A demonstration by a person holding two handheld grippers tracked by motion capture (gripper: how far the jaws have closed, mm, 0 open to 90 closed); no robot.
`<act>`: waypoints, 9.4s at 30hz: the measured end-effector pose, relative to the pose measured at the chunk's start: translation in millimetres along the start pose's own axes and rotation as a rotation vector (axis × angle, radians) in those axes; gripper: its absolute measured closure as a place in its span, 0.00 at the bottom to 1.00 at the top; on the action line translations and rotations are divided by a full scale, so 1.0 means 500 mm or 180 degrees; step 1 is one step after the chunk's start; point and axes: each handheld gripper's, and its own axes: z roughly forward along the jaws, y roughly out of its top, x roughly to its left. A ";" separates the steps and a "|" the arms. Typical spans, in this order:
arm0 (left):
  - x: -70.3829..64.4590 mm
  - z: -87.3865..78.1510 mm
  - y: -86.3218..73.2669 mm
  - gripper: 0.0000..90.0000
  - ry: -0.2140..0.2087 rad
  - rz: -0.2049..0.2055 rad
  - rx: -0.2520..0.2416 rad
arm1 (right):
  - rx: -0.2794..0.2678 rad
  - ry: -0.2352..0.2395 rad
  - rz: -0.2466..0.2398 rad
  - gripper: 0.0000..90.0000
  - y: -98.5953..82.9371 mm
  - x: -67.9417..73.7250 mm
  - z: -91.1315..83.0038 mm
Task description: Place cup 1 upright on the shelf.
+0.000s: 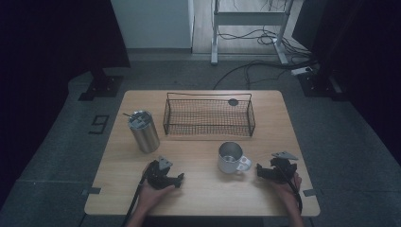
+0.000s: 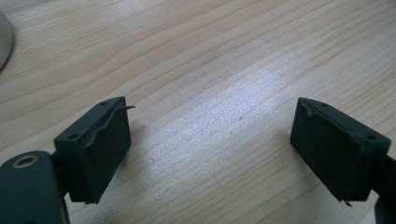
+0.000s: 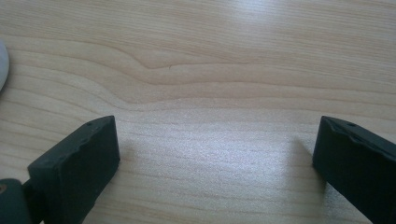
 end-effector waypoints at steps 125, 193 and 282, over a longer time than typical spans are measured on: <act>0.228 -0.116 0.083 0.06 0.0492 -0.0698 -0.0656 | -0.0003 -0.0140 0.0143 0.01 0.001 -0.010 0.001; 0.254 -0.055 0.147 0.04 0.0796 -0.0681 -0.0841 | -0.0002 -0.0140 0.0143 0.01 0.001 -0.010 0.001; 0.202 -0.146 0.252 0.04 0.0644 -0.0552 -0.0977 | -0.0003 -0.0141 0.0144 0.01 0.001 -0.010 0.001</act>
